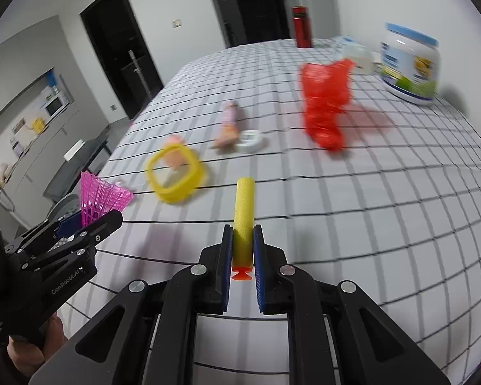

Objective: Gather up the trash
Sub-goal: 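Carry the dart and shuttlecock over the basket and open both tools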

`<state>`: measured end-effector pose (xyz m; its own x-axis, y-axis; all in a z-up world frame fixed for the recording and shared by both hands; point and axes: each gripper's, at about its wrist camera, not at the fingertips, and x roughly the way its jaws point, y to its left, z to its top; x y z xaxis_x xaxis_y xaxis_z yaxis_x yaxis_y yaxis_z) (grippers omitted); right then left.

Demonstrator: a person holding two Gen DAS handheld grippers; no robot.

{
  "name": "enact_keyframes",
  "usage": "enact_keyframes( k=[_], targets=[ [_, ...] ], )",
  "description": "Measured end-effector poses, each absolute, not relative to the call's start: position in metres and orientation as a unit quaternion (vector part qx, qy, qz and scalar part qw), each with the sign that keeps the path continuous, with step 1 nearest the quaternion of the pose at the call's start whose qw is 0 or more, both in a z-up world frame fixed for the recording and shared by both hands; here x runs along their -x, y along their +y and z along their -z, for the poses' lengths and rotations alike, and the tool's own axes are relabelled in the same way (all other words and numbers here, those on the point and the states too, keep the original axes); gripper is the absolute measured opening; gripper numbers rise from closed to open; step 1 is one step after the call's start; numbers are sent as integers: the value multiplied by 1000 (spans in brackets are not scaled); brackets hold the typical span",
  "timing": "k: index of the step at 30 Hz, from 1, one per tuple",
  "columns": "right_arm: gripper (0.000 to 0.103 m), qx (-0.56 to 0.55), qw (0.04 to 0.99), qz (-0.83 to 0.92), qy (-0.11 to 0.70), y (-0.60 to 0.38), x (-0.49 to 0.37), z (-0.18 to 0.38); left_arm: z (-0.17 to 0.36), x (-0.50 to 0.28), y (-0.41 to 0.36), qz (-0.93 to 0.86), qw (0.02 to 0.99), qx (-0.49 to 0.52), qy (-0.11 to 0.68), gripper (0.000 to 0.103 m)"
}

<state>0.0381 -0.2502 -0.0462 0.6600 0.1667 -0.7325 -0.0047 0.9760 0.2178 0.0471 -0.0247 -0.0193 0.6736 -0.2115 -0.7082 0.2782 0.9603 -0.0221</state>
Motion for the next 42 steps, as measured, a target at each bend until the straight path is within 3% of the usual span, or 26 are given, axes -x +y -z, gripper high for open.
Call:
enact_keyframes(
  k=[26, 42],
  targets=[
    [12, 14, 859, -274, 432, 10, -96, 40, 38, -32, 218, -71, 915, 32, 396, 39],
    [12, 39, 820, -329, 466, 92, -128, 68, 62, -38, 268, -105, 900, 56, 419, 43]
  ],
)
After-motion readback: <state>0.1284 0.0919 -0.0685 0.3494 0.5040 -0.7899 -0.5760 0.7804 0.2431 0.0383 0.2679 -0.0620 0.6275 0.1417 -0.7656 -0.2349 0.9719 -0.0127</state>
